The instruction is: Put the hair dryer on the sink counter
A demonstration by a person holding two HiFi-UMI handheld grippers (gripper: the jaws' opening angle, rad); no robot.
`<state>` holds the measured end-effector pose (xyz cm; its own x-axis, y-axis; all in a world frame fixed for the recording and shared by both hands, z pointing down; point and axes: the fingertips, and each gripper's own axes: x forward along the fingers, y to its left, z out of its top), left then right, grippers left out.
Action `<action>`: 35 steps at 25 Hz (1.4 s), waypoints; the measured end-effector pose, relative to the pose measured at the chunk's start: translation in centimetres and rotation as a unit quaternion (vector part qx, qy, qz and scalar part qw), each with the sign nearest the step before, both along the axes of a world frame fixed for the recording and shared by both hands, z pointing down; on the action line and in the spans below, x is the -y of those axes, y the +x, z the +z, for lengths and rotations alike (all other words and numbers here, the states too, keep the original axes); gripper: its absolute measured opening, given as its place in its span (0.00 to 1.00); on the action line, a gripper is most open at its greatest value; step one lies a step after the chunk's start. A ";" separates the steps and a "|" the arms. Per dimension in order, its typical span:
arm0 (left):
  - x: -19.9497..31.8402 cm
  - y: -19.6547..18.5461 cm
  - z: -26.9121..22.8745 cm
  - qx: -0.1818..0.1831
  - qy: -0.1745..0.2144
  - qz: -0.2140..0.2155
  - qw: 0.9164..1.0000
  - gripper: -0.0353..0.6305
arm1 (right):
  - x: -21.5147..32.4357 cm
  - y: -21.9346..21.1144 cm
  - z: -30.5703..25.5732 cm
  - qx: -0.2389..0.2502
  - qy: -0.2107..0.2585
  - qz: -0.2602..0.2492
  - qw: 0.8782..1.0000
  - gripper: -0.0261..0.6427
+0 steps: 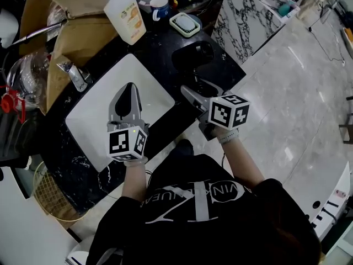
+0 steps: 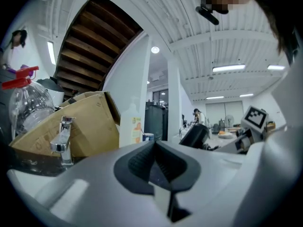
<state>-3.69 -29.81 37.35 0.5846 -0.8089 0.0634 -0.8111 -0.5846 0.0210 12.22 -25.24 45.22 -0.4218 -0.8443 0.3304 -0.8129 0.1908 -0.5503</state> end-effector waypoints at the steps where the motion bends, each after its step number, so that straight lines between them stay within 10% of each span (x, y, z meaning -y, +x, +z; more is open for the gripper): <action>1: 0.4 0.0 0.0 0.000 -0.002 -0.003 1.000 0.05 | 0.6 -0.1 0.2 0.008 -0.009 -0.006 1.000 0.43; 18: 4.4 3.1 0.6 -0.001 -0.008 -0.024 1.000 0.05 | 8.0 -2.2 1.8 0.097 -0.092 -0.078 0.988 0.43; 35: 2.4 -0.3 0.4 -0.017 -0.025 -0.144 0.989 0.05 | 10.5 -5.1 2.8 0.193 -0.154 -0.183 0.952 0.43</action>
<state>-4.03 -32.23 37.76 0.3331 -0.9384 0.0919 -0.9421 -0.3271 0.0743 7.08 -35.78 48.03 -0.8095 -0.5053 0.2988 -0.4487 0.2044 -0.8700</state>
